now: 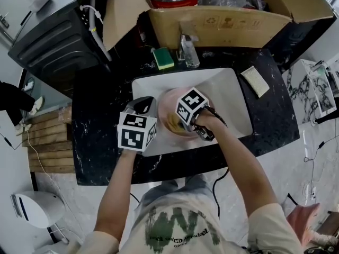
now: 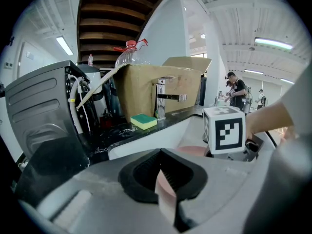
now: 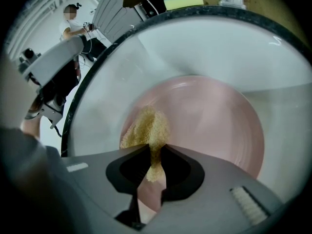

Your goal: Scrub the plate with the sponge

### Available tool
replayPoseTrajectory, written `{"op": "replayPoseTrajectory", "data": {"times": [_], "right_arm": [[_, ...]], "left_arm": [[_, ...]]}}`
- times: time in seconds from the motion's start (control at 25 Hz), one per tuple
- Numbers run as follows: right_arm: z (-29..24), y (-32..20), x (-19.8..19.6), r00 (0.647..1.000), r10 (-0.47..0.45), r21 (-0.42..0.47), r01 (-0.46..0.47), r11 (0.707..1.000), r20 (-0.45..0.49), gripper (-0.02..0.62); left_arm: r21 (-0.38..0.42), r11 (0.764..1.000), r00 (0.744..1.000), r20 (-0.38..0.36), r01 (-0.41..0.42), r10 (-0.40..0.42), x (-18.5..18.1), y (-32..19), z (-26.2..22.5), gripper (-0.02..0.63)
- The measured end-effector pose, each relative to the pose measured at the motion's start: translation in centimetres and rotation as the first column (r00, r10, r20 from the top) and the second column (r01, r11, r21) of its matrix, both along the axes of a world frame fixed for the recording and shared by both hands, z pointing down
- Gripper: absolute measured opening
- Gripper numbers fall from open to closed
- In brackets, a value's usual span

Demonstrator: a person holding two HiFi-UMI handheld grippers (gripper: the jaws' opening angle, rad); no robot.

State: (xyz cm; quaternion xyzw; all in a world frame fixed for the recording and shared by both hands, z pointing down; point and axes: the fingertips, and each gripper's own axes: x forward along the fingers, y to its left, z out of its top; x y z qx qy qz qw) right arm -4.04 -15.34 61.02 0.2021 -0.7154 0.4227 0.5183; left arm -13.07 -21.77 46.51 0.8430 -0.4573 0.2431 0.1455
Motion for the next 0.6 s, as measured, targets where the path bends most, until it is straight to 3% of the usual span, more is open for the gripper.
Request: {"op": "replayPoseTrajectory", "data": {"times": [0.6], "right_arm": [[0.0, 1.0, 2.2, 0.999, -0.039, -0.054, 0.037, 0.998, -0.022, 0.063]], "left_arm": [[0.001, 1.0, 1.0, -0.003, -0.01, 0.01, 0.8, -0.2, -0.2, 0.005]]}}
